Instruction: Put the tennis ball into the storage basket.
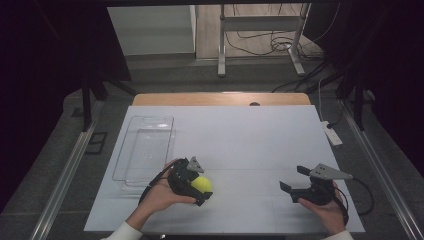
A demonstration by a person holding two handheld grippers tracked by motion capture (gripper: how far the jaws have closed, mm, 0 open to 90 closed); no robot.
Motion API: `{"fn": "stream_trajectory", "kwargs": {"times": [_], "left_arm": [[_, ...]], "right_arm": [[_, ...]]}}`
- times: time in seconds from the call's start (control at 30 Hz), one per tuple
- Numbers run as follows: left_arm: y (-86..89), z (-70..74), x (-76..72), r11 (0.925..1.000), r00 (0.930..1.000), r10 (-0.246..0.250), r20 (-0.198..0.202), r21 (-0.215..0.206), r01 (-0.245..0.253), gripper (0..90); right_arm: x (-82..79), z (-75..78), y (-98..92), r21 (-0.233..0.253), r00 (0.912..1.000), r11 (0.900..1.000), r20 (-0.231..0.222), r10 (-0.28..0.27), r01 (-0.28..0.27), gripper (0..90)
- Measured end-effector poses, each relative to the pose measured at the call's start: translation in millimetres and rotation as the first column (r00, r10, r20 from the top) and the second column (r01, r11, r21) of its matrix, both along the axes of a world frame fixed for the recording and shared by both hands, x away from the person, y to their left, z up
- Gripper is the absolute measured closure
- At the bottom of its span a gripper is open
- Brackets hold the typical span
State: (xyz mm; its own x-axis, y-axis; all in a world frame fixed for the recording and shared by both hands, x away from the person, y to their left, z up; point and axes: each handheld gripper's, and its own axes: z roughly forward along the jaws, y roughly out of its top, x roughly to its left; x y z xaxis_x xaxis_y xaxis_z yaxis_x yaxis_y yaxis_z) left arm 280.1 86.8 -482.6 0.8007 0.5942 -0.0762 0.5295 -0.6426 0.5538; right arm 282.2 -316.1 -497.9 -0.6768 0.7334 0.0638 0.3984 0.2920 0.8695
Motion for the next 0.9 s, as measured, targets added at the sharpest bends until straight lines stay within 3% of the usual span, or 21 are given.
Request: {"fn": "stream_trajectory", "kwargs": {"times": [0.4, 0.53, 0.7, 0.9], "left_arm": [[-8.5, -10.1, 3.6, 0.9988, 0.9993, -0.01, -0.037, 0.048, 0.012, 3.5], [-8.8, -13.0, 4.2, 0.9986, 0.9987, 0.008, -0.051, 0.053, -0.005, 5.7], [-7.5, -16.5, 5.4, 0.9979, 0.9958, 0.019, -0.09, 0.064, -0.013, 13.0], [-5.3, -14.7, 4.8, 0.9964, 0.9966, 0.027, -0.078, 0.082, -0.021, 25.6]], "right_arm": [[0.3, -0.6, -0.2, 0.0, 1.0, 1.0, -0.002, 0.0, 0.0, 8.7], [0.3, -0.8, -0.7, -0.002, 1.0, 1.0, -0.003, -0.002, 0.002, 8.7], [0.1, -0.6, -1.1, -0.002, 1.0, 1.0, -0.003, -0.004, 0.004, 8.7], [0.0, -0.6, -0.8, -0.004, 1.0, 1.0, -0.002, -0.003, 0.003, 8.8]]}}
